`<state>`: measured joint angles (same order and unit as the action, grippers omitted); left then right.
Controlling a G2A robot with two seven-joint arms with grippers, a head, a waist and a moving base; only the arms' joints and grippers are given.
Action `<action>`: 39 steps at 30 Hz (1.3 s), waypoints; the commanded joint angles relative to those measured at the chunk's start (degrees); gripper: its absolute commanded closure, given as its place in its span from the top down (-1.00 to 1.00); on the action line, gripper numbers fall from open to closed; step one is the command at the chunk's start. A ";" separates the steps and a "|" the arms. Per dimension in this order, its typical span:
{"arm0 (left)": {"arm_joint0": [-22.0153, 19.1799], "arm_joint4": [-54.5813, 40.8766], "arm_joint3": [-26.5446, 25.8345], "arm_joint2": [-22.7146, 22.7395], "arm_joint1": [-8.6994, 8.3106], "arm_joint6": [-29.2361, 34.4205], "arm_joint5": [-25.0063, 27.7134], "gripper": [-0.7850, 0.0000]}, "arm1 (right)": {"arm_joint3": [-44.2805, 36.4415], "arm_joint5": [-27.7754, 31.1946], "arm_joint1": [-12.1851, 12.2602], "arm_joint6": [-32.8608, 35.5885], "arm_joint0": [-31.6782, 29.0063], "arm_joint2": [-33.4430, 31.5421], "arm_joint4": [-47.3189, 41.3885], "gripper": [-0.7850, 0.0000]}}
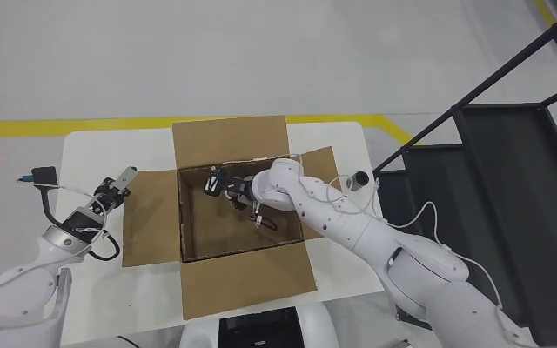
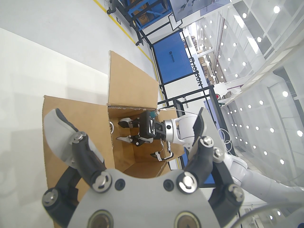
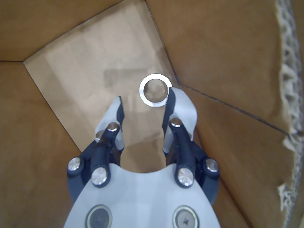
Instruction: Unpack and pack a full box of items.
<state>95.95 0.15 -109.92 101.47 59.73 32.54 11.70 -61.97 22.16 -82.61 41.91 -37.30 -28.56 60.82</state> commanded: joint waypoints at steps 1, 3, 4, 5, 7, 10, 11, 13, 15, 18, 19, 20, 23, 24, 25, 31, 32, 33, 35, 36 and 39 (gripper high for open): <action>0.00 0.00 0.00 0.00 0.00 0.00 0.00 1.00 | 1.54 -0.89 -0.58 -0.42 0.33 0.26 0.13 1.00; 0.00 0.00 0.00 0.00 0.00 0.00 0.00 1.00 | 2.89 -1.27 -1.22 -0.73 0.66 0.83 0.63 1.00; 0.00 0.00 0.00 0.00 0.00 0.00 0.00 1.00 | 3.52 -1.15 -1.53 -0.97 0.82 1.07 0.72 1.00; 0.00 0.00 0.00 0.00 0.00 0.00 0.00 1.00 | 4.00 -0.54 -1.85 -1.17 0.99 1.44 0.91 1.00; 0.00 0.00 0.00 0.00 0.00 0.00 0.00 1.00 | 4.83 1.35 -2.43 -1.87 1.33 2.33 1.65 0.98; 0.00 0.00 0.00 0.00 0.00 0.00 0.00 1.00 | 6.49 3.16 -3.32 -2.63 1.71 3.37 2.38 0.93; 0.00 0.00 0.00 0.00 0.00 0.00 0.00 1.00 | 7.16 3.18 -3.64 -2.83 1.80 3.53 2.33 0.95; 0.00 0.00 0.00 0.00 0.00 0.00 0.00 1.00 | 8.66 3.35 -4.30 -3.23 2.10 3.64 1.71 0.97; 0.00 0.00 0.00 0.00 0.00 0.00 0.00 1.00 | 9.89 4.23 -4.98 -3.70 2.58 3.86 1.23 0.96; 0.00 0.00 0.00 0.00 0.00 0.00 0.00 1.00 | 11.52 6.87 -6.02 -4.01 3.40 4.64 1.05 0.94; 0.00 0.00 0.00 0.00 0.00 0.00 0.00 1.00 | 12.12 7.73 -6.36 -4.07 3.63 4.89 0.95 0.93; 0.00 0.00 0.00 0.00 0.00 0.00 0.00 1.00 | 12.73 8.73 -6.72 -3.99 3.78 5.19 0.79 0.93; 0.00 0.00 0.00 0.00 0.00 0.00 0.00 1.00 | 14.82 10.75 -7.72 -4.06 4.23 5.83 0.35 0.95; 0.00 0.00 0.00 0.00 0.00 0.00 0.00 1.00 | 15.49 11.19 -8.04 -4.10 4.40 6.00 0.30 0.94; 0.00 0.00 0.00 0.00 0.00 0.00 0.00 1.00 | 16.11 11.49 -8.34 -4.24 4.52 6.12 0.21 0.94; 0.00 0.00 0.00 0.00 0.00 0.00 0.00 1.00 | 19.20 15.29 -9.78 -4.10 5.33 6.79 -0.21 0.93; 0.00 0.00 0.00 0.00 0.00 0.00 0.00 1.00 | 19.60 15.65 -9.96 -4.28 5.46 6.81 -0.17 0.93; 0.00 0.00 0.00 0.00 0.00 0.00 0.00 1.00 | 19.87 15.94 -10.12 -4.51 5.59 6.85 -0.01 0.92; 0.00 0.00 0.00 0.00 0.00 0.00 0.00 1.00 | 20.12 16.55 -10.36 -4.98 5.97 6.94 0.62 0.93; 0.00 0.00 0.00 0.00 0.00 0.00 0.00 1.00 | 20.16 16.90 -10.44 -5.15 6.14 6.93 0.87 0.92; 0.00 0.00 0.00 0.00 0.00 0.00 0.00 1.00 | 19.80 18.74 -10.49 -5.51 6.55 6.81 1.45 0.91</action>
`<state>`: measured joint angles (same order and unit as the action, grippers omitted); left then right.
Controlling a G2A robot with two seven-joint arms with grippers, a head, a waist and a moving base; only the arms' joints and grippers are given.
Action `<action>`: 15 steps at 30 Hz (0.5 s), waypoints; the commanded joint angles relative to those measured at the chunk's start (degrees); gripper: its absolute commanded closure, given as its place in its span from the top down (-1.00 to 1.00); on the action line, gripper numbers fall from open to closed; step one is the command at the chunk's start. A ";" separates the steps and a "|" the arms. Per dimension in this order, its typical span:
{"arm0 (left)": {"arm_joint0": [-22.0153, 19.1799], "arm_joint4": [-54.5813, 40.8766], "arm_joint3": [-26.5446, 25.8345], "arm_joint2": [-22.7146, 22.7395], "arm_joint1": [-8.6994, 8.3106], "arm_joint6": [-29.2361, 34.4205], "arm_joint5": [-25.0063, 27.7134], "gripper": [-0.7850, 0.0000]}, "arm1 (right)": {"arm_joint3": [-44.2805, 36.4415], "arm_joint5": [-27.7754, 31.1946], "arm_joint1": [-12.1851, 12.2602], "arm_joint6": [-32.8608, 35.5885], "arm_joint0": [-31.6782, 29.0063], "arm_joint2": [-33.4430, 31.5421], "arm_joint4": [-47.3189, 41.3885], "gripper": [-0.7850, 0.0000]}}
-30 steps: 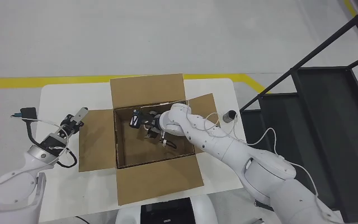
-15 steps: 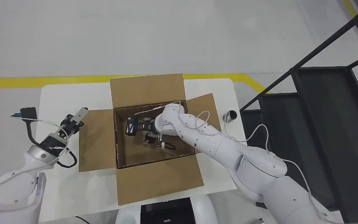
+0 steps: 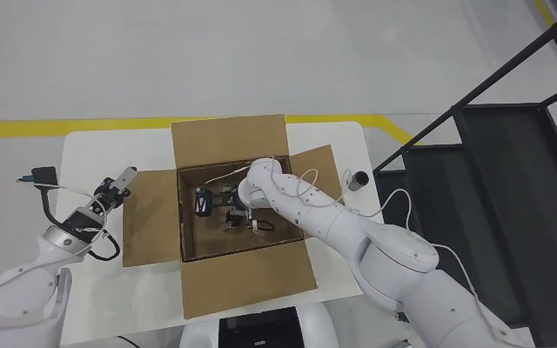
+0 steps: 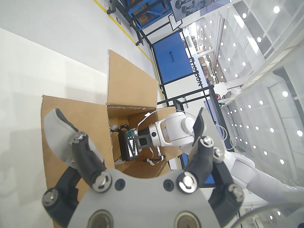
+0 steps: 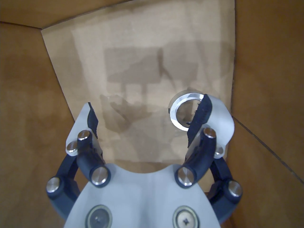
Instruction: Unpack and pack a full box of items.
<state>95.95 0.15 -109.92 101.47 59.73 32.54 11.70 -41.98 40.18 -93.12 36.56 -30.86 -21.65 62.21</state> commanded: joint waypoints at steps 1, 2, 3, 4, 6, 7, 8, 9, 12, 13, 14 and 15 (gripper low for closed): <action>0.00 0.00 0.00 0.00 0.00 0.00 0.00 1.00 | -0.28 1.30 0.09 -0.38 0.16 -0.30 0.03 0.91; 0.00 0.00 0.00 0.00 0.00 0.00 0.00 1.00 | -0.73 2.66 0.22 -1.31 0.20 -0.76 -0.63 0.90; 0.00 0.00 0.00 0.00 0.00 0.00 0.00 1.00 | -0.64 3.36 0.45 -1.67 0.39 -1.21 -0.71 0.91; 0.00 0.00 0.00 0.00 0.00 0.00 0.00 1.00 | -0.68 3.28 0.69 -1.61 0.68 -1.64 -0.44 0.93; 0.00 0.00 0.00 0.00 0.00 0.00 0.00 1.00 | -0.75 0.94 1.23 -1.82 0.85 -3.00 -0.42 0.99; 0.00 0.00 0.00 0.00 0.00 0.00 0.00 1.00 | -1.05 -0.53 1.44 -1.49 0.62 -3.45 -0.30 1.00; 0.00 0.00 0.00 0.00 0.00 0.00 0.00 1.00 | -1.15 -1.88 1.63 -1.14 0.45 -3.96 -0.33 1.00; 0.00 0.00 0.00 0.00 0.00 0.00 0.00 1.00 | -1.29 -3.10 1.77 -0.82 0.23 -4.39 -0.37 1.00; 0.00 0.00 0.00 0.00 0.00 0.00 0.00 1.00 | -1.19 -5.85 1.89 0.35 -0.61 -5.33 -1.21 0.93; 0.00 0.00 0.00 0.00 0.00 0.00 0.00 1.00 | -1.00 -6.24 1.82 0.87 -0.85 -5.48 -1.65 0.90; 0.00 0.00 0.00 0.00 0.00 0.00 0.00 1.00 | -0.76 -6.64 1.72 1.26 -1.00 -5.65 -2.12 0.83; 0.00 0.00 0.00 0.00 0.00 0.00 0.00 1.00 | -0.49 -6.91 1.60 1.41 -1.15 -5.83 -2.69 0.77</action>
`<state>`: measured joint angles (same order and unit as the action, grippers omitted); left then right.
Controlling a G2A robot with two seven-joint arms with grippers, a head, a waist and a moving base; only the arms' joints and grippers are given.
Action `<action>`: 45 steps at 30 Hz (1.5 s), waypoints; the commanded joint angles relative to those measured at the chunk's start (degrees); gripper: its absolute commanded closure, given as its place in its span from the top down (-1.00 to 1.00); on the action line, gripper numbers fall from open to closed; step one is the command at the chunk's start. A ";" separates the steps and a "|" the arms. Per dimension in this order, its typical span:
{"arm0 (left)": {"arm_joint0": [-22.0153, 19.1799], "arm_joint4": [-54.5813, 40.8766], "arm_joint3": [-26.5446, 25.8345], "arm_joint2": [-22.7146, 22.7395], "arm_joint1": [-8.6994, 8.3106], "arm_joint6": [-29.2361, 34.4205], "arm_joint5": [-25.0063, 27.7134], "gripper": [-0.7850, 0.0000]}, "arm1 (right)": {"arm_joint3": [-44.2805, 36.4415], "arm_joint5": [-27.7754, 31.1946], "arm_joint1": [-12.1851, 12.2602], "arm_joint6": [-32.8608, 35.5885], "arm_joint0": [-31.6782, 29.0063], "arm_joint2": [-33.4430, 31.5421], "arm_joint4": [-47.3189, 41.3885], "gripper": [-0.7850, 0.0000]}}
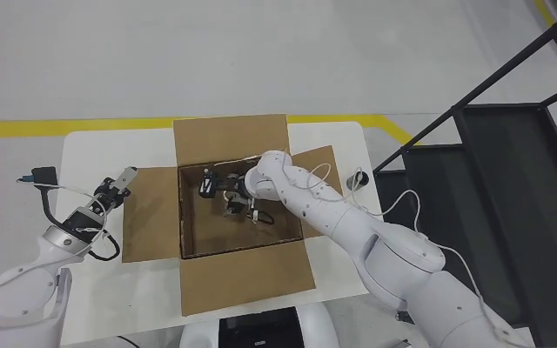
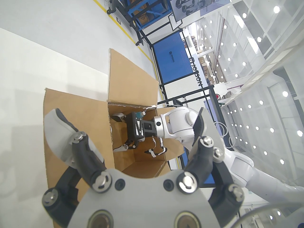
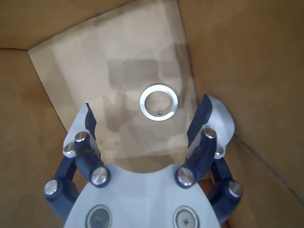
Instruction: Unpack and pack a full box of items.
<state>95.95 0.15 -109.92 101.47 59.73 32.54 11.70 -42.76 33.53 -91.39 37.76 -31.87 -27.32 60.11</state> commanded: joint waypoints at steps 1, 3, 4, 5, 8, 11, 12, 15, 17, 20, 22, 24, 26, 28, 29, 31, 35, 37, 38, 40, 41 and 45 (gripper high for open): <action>0.00 0.00 0.00 0.00 0.00 0.00 0.00 1.00 | 0.67 -0.28 -0.25 0.46 -0.23 -0.27 -1.06 0.60; 0.00 0.00 0.00 0.00 0.00 0.00 0.00 1.00 | 1.43 -0.22 -0.53 0.62 -0.32 -0.50 -2.00 0.41; 0.00 0.00 0.00 0.00 0.00 0.00 0.00 1.00 | 1.77 -0.08 -0.67 0.71 -0.30 -0.55 -2.31 0.33; 0.00 0.00 0.00 0.00 0.00 0.00 0.00 1.00 | 2.14 -0.06 -0.81 0.85 -0.28 -0.59 -2.55 0.33; 0.00 0.00 0.00 0.00 0.00 0.00 0.00 1.00 | 2.99 0.35 -1.24 0.71 -0.20 -0.54 -2.89 0.42; 0.00 0.00 0.00 0.00 0.00 0.00 0.00 1.00 | 3.51 1.95 -1.72 0.71 0.09 -0.10 -2.65 0.51; 0.00 0.00 0.00 0.00 0.00 0.00 0.00 1.00 | 3.64 2.89 -1.88 0.67 0.23 0.13 -2.44 0.54; 0.00 0.00 0.00 0.00 0.00 0.00 0.00 1.00 | 3.77 6.79 -2.32 1.24 0.64 1.34 -0.99 0.67; 0.00 0.00 0.00 0.00 0.00 0.00 0.00 1.00 | 4.09 9.11 -2.52 1.46 0.77 1.78 -0.70 0.63; 0.00 0.00 0.00 0.00 0.00 0.00 0.00 1.00 | 4.35 11.99 -2.51 1.01 1.10 1.77 -0.62 0.55; 0.00 0.00 0.00 0.00 0.00 0.00 0.00 1.00 | 4.44 12.88 -2.27 0.35 1.33 1.24 -0.81 0.51; 0.00 0.00 0.00 0.00 0.00 0.00 0.00 1.00 | 4.14 13.10 -1.87 -0.92 1.46 0.27 -1.36 0.51; 0.00 0.00 0.00 0.00 0.00 0.00 0.00 1.00 | 3.79 12.26 -1.41 -1.47 1.46 -0.66 -1.51 0.46; 0.00 0.00 0.00 0.00 0.00 0.00 0.00 1.00 | 3.00 10.83 -1.04 -1.14 1.30 -1.30 -1.31 0.41; 0.00 0.00 0.00 0.00 0.00 0.00 0.00 1.00 | 2.66 9.69 -0.88 -1.07 1.17 -1.66 -1.24 0.40; 0.00 0.00 0.00 0.00 0.00 0.00 0.00 1.00 | 1.94 6.95 -0.70 -0.54 0.87 -2.10 -0.76 0.31; 0.00 0.00 0.00 0.00 0.00 0.00 0.00 1.00 | 1.01 3.94 -0.72 -0.61 0.22 -2.66 -0.75 -0.11; 0.00 0.00 0.00 0.00 0.00 0.00 0.00 1.00 | 1.02 3.13 -0.88 -0.41 0.14 -2.62 -0.53 -0.25; 0.00 0.00 0.00 0.00 0.00 0.00 0.00 1.00 | 1.25 3.06 -0.98 -0.02 0.17 -2.48 -0.31 -0.29; 0.00 0.00 0.00 0.00 0.00 0.00 0.00 1.00 | 1.67 2.87 -1.23 0.71 0.19 -2.13 0.11 -0.34; 0.00 0.00 0.00 0.00 0.00 0.00 0.00 1.00 | 2.06 3.03 -1.34 0.83 0.10 -2.05 0.05 -0.36; 0.00 0.00 0.00 0.00 0.00 0.00 0.00 1.00 | 3.43 3.64 -1.60 1.13 0.05 -1.92 0.15 -0.29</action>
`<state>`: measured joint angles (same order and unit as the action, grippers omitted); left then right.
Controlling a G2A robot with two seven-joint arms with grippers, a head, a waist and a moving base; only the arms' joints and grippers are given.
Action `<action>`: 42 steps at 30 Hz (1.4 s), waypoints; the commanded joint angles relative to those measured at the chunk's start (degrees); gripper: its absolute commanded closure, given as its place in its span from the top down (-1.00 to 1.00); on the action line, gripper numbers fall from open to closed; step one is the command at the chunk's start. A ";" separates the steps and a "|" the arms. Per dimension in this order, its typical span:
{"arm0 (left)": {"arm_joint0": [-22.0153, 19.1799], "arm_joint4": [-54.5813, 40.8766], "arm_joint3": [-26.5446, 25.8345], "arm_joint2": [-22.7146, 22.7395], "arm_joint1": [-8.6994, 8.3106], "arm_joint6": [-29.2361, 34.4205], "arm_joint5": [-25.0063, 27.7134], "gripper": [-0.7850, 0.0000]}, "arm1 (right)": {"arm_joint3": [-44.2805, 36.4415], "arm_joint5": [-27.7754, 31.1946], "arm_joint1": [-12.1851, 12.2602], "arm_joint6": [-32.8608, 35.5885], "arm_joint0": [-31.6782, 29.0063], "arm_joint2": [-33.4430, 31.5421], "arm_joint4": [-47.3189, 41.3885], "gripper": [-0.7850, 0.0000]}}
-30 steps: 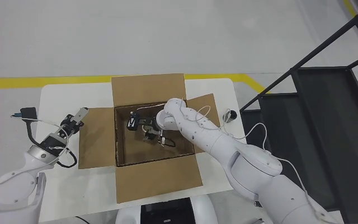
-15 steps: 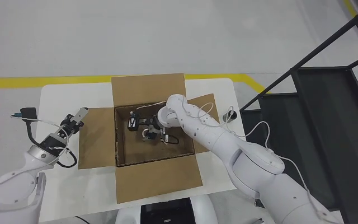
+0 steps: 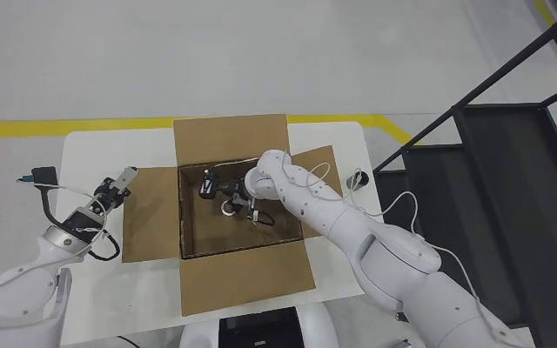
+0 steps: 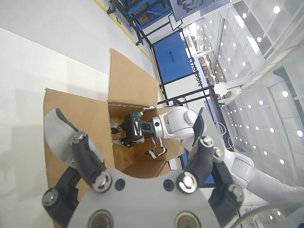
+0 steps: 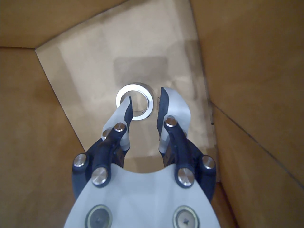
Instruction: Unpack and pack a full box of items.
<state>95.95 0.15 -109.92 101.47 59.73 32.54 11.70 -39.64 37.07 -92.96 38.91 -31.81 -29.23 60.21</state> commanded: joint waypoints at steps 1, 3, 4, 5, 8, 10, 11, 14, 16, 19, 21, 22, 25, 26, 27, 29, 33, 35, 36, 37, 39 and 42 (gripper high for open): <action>0.00 0.00 0.00 0.00 0.00 0.00 0.00 1.00 | 0.57 0.16 -0.06 -0.06 -0.02 -0.03 0.14 -0.23; 0.00 0.00 0.00 0.00 0.00 0.00 0.00 1.00 | 1.03 0.09 -0.09 -0.13 -0.04 -0.11 0.32 -0.15; 0.00 0.00 0.00 0.00 0.00 0.00 0.00 1.00 | 1.13 0.00 -0.12 -0.10 -0.03 -0.12 0.46 -0.12; 0.00 0.00 0.00 0.00 0.00 0.00 0.00 1.00 | 1.20 -0.16 -0.16 -0.15 -0.03 -0.14 0.58 -0.13; 0.00 0.00 0.00 0.00 0.00 0.00 0.00 1.00 | 1.41 -0.26 -0.35 -0.19 -0.02 -0.10 0.84 -0.22; 0.00 0.00 0.00 0.00 0.00 0.00 0.00 1.00 | 1.66 -0.25 -0.56 -0.09 0.02 0.07 1.07 -0.29; 0.00 0.00 0.00 0.00 0.00 0.00 0.00 1.00 | 1.84 -0.24 -0.68 -0.02 0.04 0.19 1.18 -0.42; 0.00 0.00 0.00 0.00 0.00 0.00 0.00 1.00 | 2.63 -0.39 -1.12 0.16 0.12 0.50 1.38 -0.64; 0.00 0.00 0.00 0.00 0.00 0.00 0.00 1.00 | 3.15 -0.55 -1.44 0.66 0.31 0.86 1.86 -0.75; 0.00 0.00 0.00 0.00 0.00 0.00 0.00 1.00 | 3.63 -0.89 -1.93 1.00 0.55 1.33 2.52 -0.80; 0.00 0.00 0.00 0.00 0.00 0.00 0.00 1.00 | 3.89 -1.22 -2.24 1.08 0.63 1.53 2.74 -0.94; 0.00 0.00 0.00 0.00 0.00 0.00 0.00 1.00 | 4.11 -1.37 -2.37 1.10 0.71 1.60 2.92 -1.00; 0.00 0.00 0.00 0.00 0.00 0.00 0.00 1.00 | 4.39 -2.06 -2.74 1.20 0.93 1.88 3.67 -1.00; 0.00 0.00 0.00 0.00 0.00 0.00 0.00 1.00 | 4.42 -2.36 -2.85 1.38 1.07 2.02 4.15 -1.00; 0.00 0.00 0.00 0.00 0.00 0.00 0.00 1.00 | 4.41 -2.50 -2.94 1.38 1.12 2.05 4.30 -1.00; 0.00 0.00 0.00 0.00 0.00 0.00 0.00 1.00 | 4.33 -2.77 -3.04 1.39 1.42 1.96 4.66 -1.00; 0.00 0.00 0.00 0.00 0.00 0.00 0.00 1.00 | 3.43 -2.97 -2.82 0.94 1.88 1.34 5.34 -1.00; 0.00 0.00 0.00 0.00 0.00 0.00 0.00 1.00 | 2.51 -2.32 -2.41 0.38 1.89 0.70 5.46 -1.00; 0.00 0.00 0.00 0.00 0.00 0.00 0.00 1.00 | 2.09 -2.10 -2.08 0.24 1.94 0.28 5.69 -1.00; 0.00 0.00 0.00 0.00 0.00 0.00 0.00 1.00 | 1.49 -1.63 -1.71 0.09 1.85 -0.18 5.79 -1.00; 0.00 0.00 0.00 0.00 0.00 0.00 0.00 1.00 | 0.16 -0.61 -0.71 -0.37 1.69 -1.52 5.93 -1.00; 0.00 0.00 0.00 0.00 0.00 0.00 0.00 1.00 | -3.05 1.30 1.26 -0.51 0.92 -4.30 5.73 -1.00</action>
<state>95.95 0.15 -109.92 101.47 59.73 32.54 11.70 -41.43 37.56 -92.48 38.63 -30.55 -32.33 66.18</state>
